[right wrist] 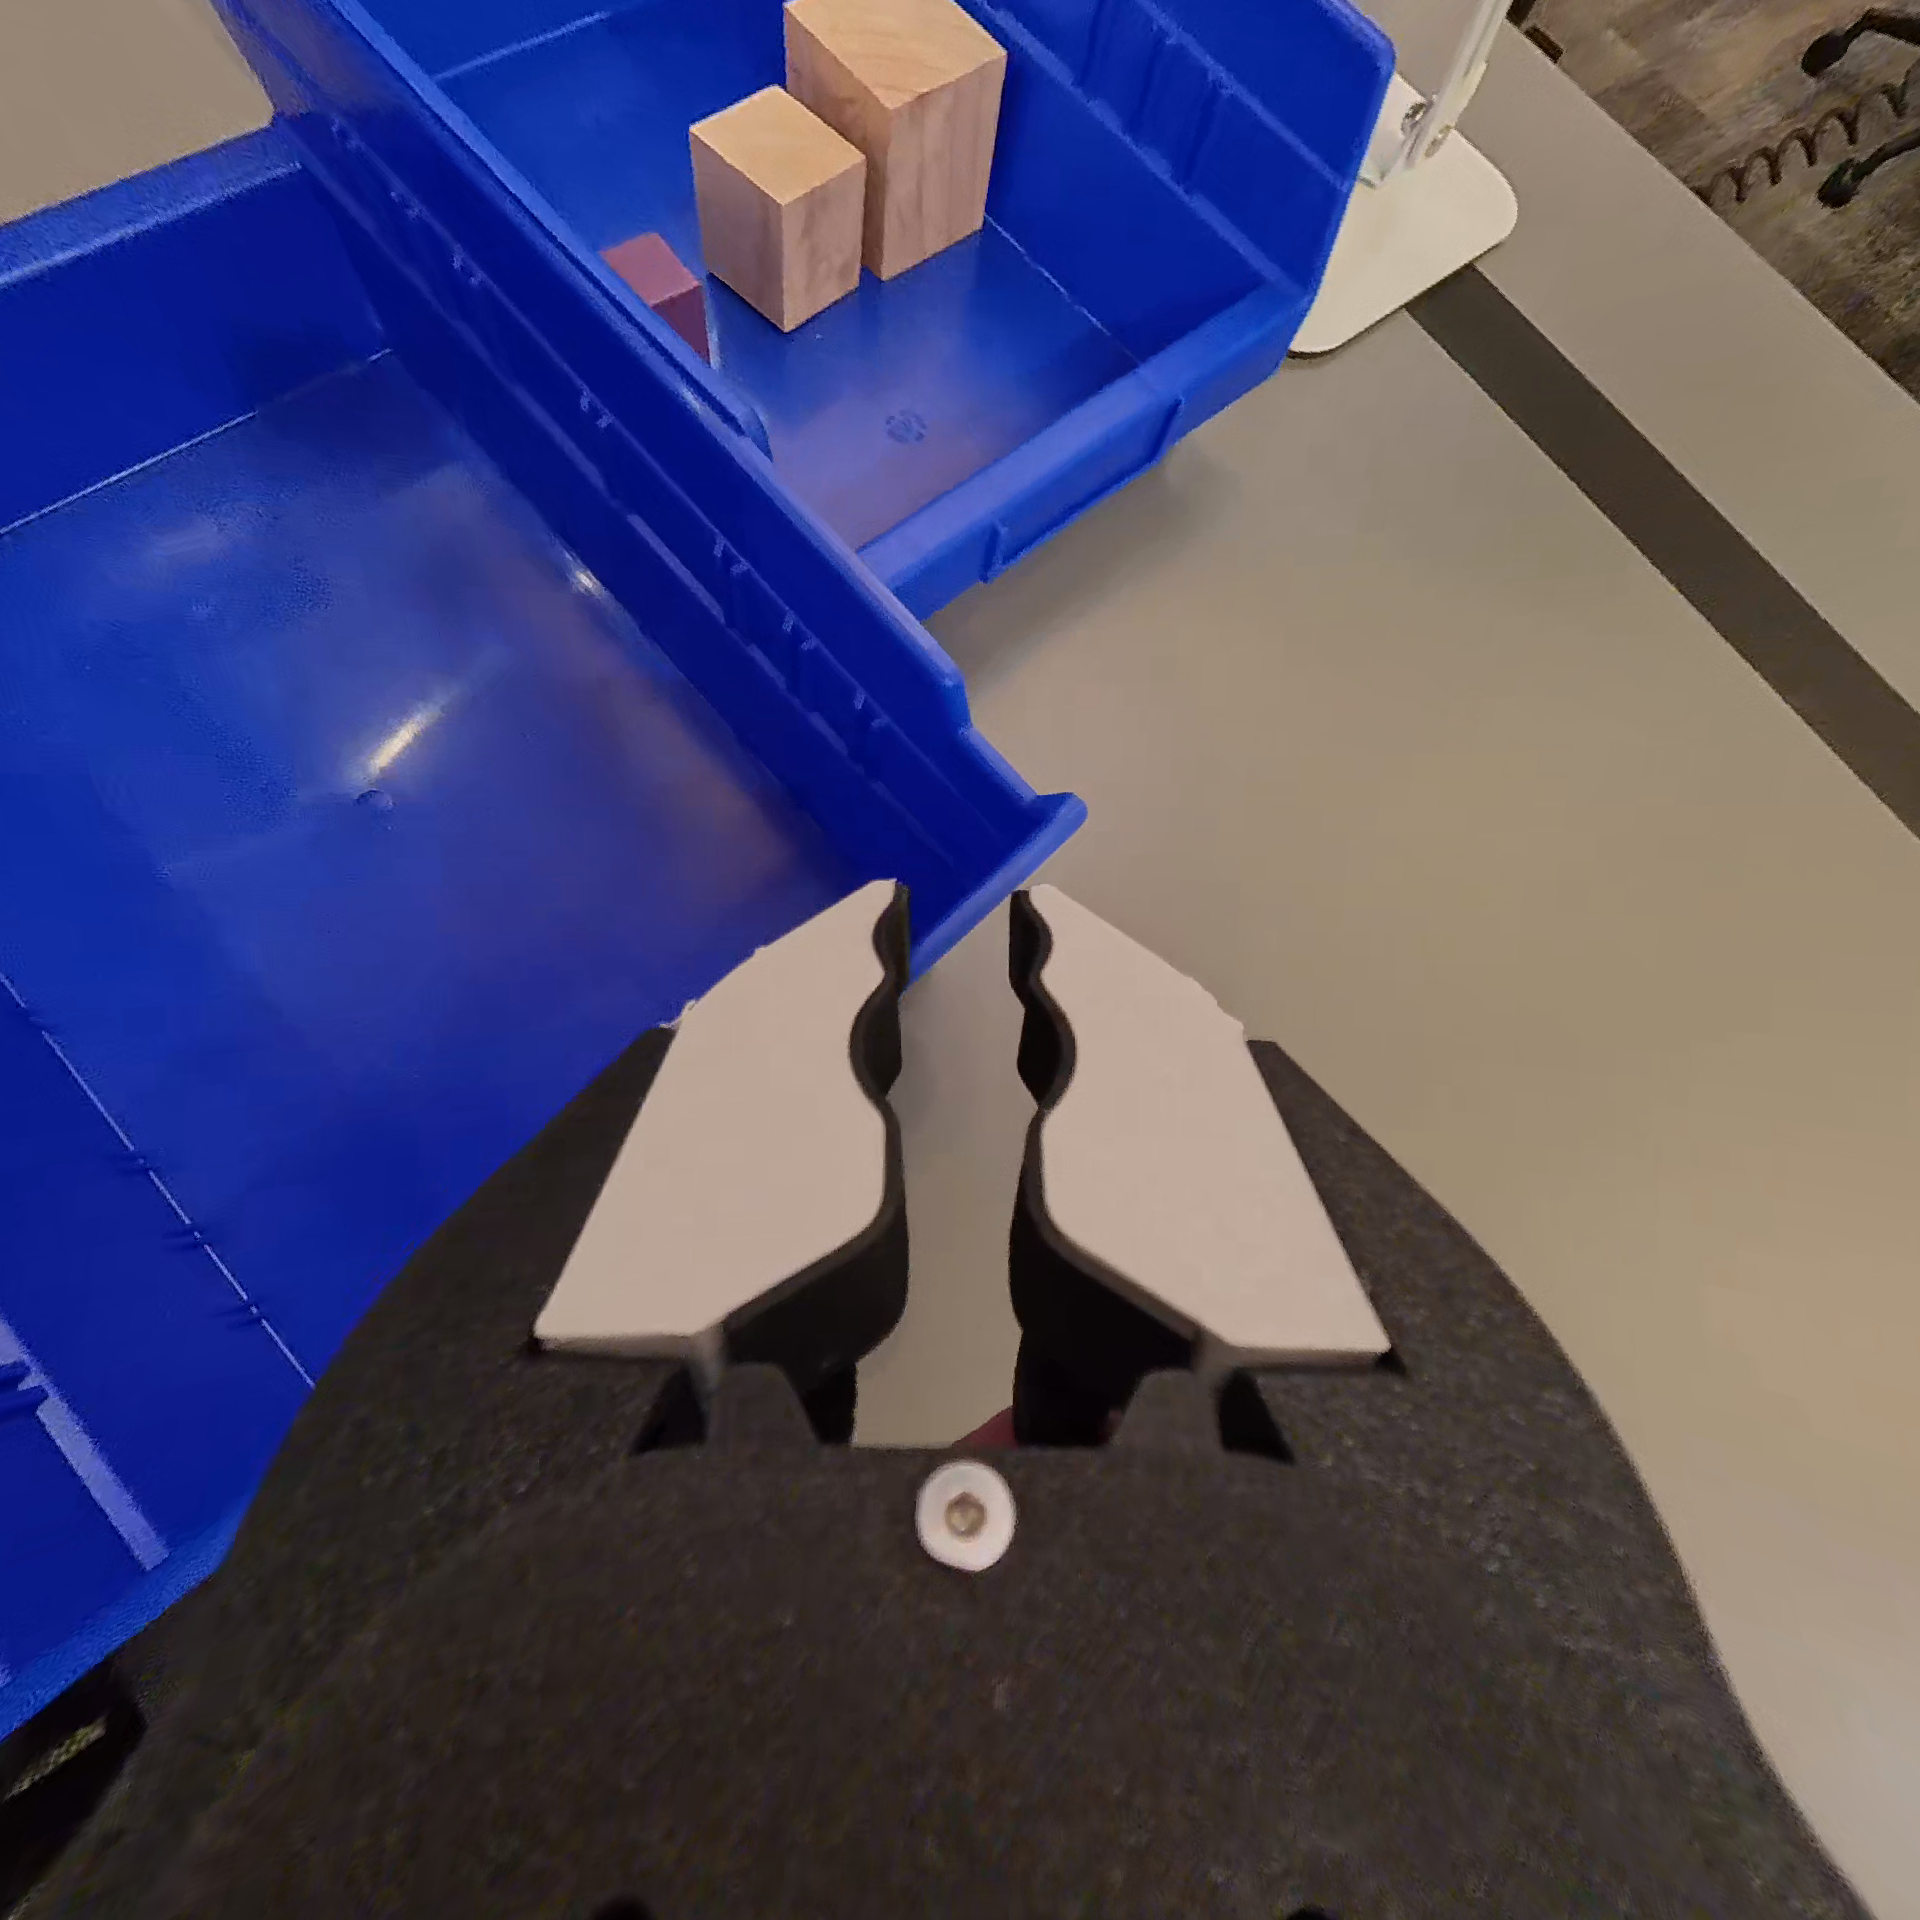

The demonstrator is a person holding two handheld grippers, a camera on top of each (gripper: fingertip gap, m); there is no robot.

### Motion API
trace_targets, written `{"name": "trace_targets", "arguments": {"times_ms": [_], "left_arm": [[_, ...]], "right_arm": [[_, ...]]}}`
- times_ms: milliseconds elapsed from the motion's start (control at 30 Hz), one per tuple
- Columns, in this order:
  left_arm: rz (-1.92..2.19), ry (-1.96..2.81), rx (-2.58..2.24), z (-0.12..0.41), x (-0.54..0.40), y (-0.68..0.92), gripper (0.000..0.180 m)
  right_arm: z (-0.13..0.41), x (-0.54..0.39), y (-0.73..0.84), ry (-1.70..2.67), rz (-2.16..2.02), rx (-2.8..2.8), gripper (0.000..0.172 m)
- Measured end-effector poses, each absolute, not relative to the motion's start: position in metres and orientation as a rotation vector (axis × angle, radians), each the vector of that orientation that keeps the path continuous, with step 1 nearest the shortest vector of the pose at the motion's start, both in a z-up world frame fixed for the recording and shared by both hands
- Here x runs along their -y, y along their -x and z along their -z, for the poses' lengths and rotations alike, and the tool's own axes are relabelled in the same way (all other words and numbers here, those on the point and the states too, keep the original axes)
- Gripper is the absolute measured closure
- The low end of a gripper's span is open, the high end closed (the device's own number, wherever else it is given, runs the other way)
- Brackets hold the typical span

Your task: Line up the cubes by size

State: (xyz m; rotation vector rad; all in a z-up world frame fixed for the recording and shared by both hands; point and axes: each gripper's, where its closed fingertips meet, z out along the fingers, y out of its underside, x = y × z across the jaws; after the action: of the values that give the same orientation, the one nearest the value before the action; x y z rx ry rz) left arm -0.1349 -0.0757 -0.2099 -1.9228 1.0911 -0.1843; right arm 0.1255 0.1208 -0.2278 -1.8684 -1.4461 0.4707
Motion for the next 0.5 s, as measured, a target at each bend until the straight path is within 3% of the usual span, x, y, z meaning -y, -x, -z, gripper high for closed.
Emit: {"name": "trace_targets", "arguments": {"times_ms": [267, 500], "left_arm": [[-0.177, 1.840, -0.972, 0.181, -0.013, 0.137, 0.134], [-0.248, 1.962, -1.052, 0.216, -0.051, 0.120, 0.135]], "right_arm": [[0.226, -0.148, -0.151, 1.864, -0.374, 1.430, 0.158], [0.225, -0.161, -0.166, 1.859, -0.338, 1.424, 0.159]]}}
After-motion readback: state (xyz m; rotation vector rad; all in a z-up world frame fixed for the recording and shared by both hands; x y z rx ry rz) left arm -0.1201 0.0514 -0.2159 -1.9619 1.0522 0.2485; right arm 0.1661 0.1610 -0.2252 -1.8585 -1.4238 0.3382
